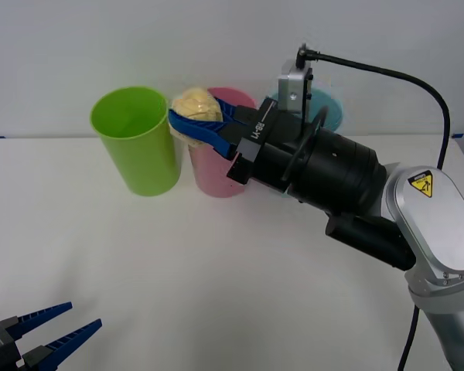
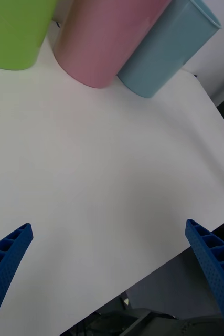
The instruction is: Put cans in the blue bin and PET bottles in the pink bin and trash in the green bin.
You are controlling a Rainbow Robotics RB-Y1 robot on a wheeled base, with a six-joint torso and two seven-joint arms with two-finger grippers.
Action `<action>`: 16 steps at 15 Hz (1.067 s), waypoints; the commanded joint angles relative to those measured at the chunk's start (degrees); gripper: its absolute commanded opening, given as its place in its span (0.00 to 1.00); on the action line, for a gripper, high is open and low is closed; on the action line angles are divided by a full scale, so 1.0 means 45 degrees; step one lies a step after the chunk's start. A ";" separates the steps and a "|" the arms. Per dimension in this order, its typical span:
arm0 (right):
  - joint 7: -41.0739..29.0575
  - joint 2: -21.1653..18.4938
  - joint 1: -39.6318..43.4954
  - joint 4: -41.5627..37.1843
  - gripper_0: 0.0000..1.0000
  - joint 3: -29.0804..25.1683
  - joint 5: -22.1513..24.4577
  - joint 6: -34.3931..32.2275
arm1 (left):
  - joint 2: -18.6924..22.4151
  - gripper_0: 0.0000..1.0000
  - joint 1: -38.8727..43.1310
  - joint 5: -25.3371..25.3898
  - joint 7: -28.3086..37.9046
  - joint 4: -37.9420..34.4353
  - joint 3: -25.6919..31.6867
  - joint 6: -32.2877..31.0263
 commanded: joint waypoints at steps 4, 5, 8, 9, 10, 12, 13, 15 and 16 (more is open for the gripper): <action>-0.2357 0.0786 -0.3210 0.1814 0.00 0.0000 0.2014 0.0696 | 0.0000 1.00 0.0000 0.0000 0.0000 0.0000 0.0000 0.0000; -0.2377 0.1040 -0.3835 0.2498 0.00 0.0020 0.2112 0.0793 | 0.0000 1.00 0.0000 0.0000 0.0000 0.0000 0.0000 0.0000; -0.2494 0.1860 -0.5730 0.5037 0.00 0.0098 0.2874 0.1145 | 0.0000 1.00 0.0000 0.0000 0.0000 0.0000 0.0000 0.0000; -0.2514 0.2017 -0.6257 0.5798 0.00 0.0195 0.2952 0.1262 | 0.0000 1.00 0.0000 0.0000 0.0000 0.0000 0.0000 0.0000; -0.2533 0.2056 -0.6921 0.6638 0.00 0.0488 0.2991 0.1535 | 0.0000 1.00 0.0000 0.0000 0.0000 0.0000 0.0000 0.0000; -0.2650 0.2075 -0.8132 0.8123 0.00 0.1387 0.2932 0.2473 | 0.0000 1.00 0.0000 0.0000 0.0000 0.0000 0.0000 0.0000; -0.2728 0.2075 -0.8796 0.8962 0.00 0.1855 0.2698 0.2864 | 0.0000 1.00 0.0000 0.0000 0.0000 0.0000 0.0000 0.0000; -0.2807 0.2134 -0.9968 1.0564 0.00 0.2734 0.2053 0.3606 | 0.0000 1.00 0.0000 0.0000 0.0000 0.0000 0.0000 0.0000; -0.2787 0.2251 -1.0554 1.1462 0.00 0.3086 0.1741 0.3860 | 0.0000 1.00 0.0000 0.0000 0.0000 0.0000 0.0000 0.0000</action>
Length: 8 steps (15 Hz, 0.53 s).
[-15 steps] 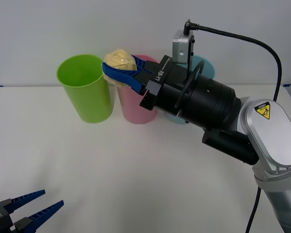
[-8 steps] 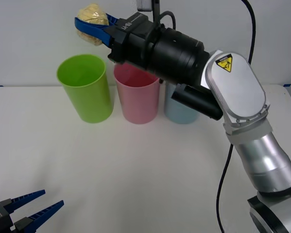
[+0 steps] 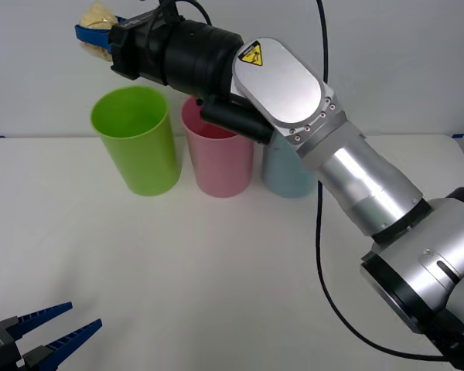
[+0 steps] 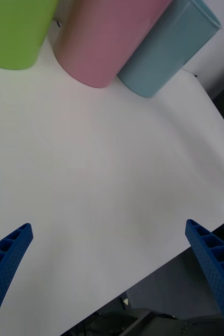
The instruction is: Put cans in the blue bin and PET bottles in the pink bin and trash in the green bin.
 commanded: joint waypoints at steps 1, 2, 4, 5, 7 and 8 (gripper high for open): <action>0.0075 0.0359 -0.1532 0.2357 0.00 0.0983 -0.0931 0.0812 | 0.0000 1.00 0.0000 0.0000 0.0000 0.0000 0.0000 0.0000; 0.0153 0.0593 -0.1942 0.3118 0.00 0.1198 -0.1185 0.1183 | 0.0000 1.00 0.0000 0.0000 0.0000 0.0000 0.0000 0.0000; 0.0329 0.1198 -0.2860 0.4818 0.00 0.1217 -0.1244 0.1340 | 0.0000 1.00 0.0000 0.0000 0.0000 0.0000 0.0000 0.0000; 0.0368 0.1413 -0.3133 0.5384 0.00 0.1217 -0.1224 0.1359 | 0.0000 1.00 0.0000 0.0000 0.0000 0.0000 0.0000 0.0000; 0.0426 0.1706 -0.3524 0.6321 0.00 0.1334 -0.1185 0.1574 | 0.0000 1.00 0.0000 0.0000 0.0000 0.0000 0.0000 0.0000; 0.0426 0.1745 -0.3680 0.6751 0.00 0.1452 -0.1185 0.1574 | 0.0000 1.00 0.0000 0.0000 0.0000 0.0000 0.0000 0.0000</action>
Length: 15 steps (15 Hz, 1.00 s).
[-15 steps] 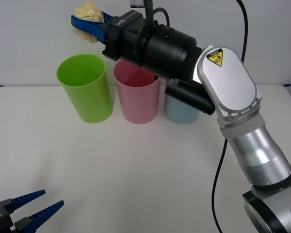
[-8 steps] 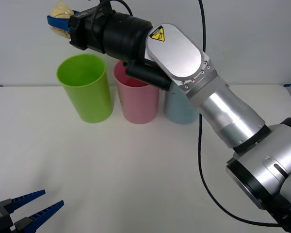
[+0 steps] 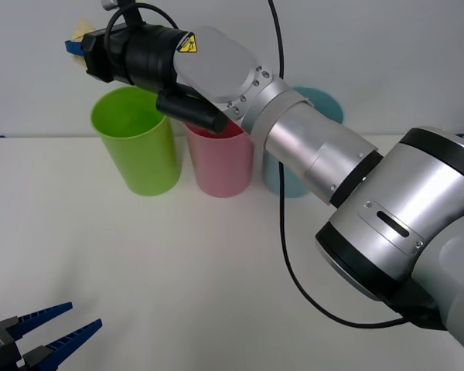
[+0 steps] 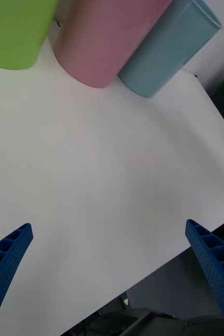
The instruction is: Put cans in the blue bin and PET bottles in the pink bin and trash in the green bin.
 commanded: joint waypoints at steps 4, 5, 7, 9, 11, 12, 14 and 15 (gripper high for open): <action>-0.0078 0.0136 -0.0687 0.1669 0.00 0.0817 0.0031 0.0076 | 0.0000 1.00 0.0000 0.0000 0.0000 0.0000 0.0000 0.0000; -0.0117 0.0136 -0.0785 0.1864 0.00 0.1090 0.0031 0.0076 | 0.0000 1.00 0.0000 0.0000 0.0000 0.0000 0.0000 0.0000; -0.0175 0.0116 -0.0961 0.2314 0.00 0.1481 0.0031 0.0076 | 0.0000 1.00 0.0000 0.0000 0.0000 0.0000 0.0000 0.0000; -0.0351 0.0116 -0.0980 0.2392 0.00 0.2008 0.0050 0.0076 | 0.0000 1.00 0.0000 0.0000 0.0000 0.0000 0.0000 0.0000; -0.0449 0.0096 -0.0980 0.2548 0.00 0.2262 0.0070 0.0076 | 0.0000 1.00 0.0000 0.0000 0.0000 0.0000 0.0000 0.0000; -0.0488 0.0096 -0.0980 0.2568 0.00 0.2418 0.0050 0.0076 | 0.0000 1.00 0.0000 0.0000 0.0000 0.0000 0.0000 0.0000; -0.0546 0.0116 -0.0980 0.2665 0.00 0.2516 0.0050 0.0076 | 0.0000 1.00 0.0000 0.0000 0.0000 0.0000 0.0000 0.0000; -0.0586 0.0096 -0.0980 0.2685 0.00 0.2614 0.0050 0.0076 | 0.0000 1.00 0.0000 0.0000 0.0000 0.0000 0.0000 0.0000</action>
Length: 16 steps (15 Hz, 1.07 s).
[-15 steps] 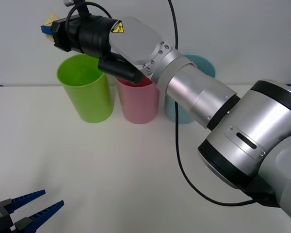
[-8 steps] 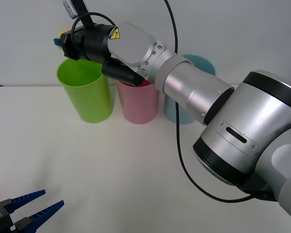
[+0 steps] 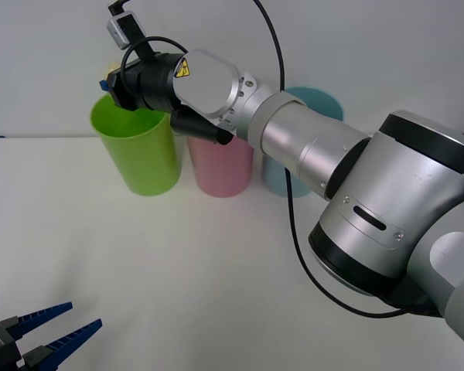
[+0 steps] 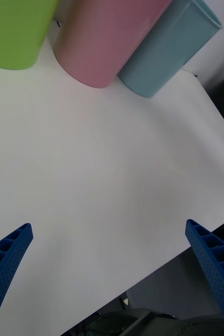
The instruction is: Put cans in the blue bin and PET bottles in the pink bin and trash in the green bin.
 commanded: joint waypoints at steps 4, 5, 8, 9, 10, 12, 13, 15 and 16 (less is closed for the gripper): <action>-0.0283 -0.0006 0.0052 0.0082 0.00 0.0639 -0.0003 -0.0022 | 0.0000 1.00 0.0000 0.0000 0.0000 0.0000 0.0000 0.0000; -0.0283 -0.0006 0.0111 0.0082 0.00 0.0678 -0.0003 -0.0003 | 0.0000 1.00 0.0000 0.0000 0.0000 0.0000 0.0000 0.0000; -0.0419 0.0014 0.0111 0.0082 0.00 0.0912 -0.0062 -0.0022 | 0.0000 1.00 0.0000 0.0000 0.0000 0.0000 0.0000 0.0000; -0.0458 0.0014 0.0130 0.0082 0.00 0.0932 -0.0062 -0.0003 | 0.0000 1.00 0.0000 0.0000 0.0000 0.0000 0.0000 0.0000; -0.0517 0.0014 0.0111 0.0062 0.01 0.0932 -0.0081 0.0017 | 0.0000 1.00 0.0000 0.0000 0.0000 0.0000 0.0000 0.0000; -0.0322 0.0014 0.0150 -0.0114 0.73 0.1029 -0.0062 0.0603 | 0.0000 1.00 0.0000 0.0000 0.0000 0.0000 0.0000 0.0000; 0.0186 0.0014 0.0189 -0.0290 0.94 0.1068 -0.0081 0.1072 | 0.0000 1.00 0.0000 0.0000 0.0000 0.0000 0.0000 0.0000; 0.0421 0.0014 0.0228 -0.0348 1.00 0.1068 -0.0276 0.1091 | 0.0000 1.00 0.0000 0.0000 0.0000 0.0000 0.0000 0.0000; 0.0440 -0.0006 0.0208 -0.0348 1.00 0.1068 -0.0335 0.1091 | 0.0000 1.00 0.0000 0.0000 0.0000 0.0000 0.0000 0.0000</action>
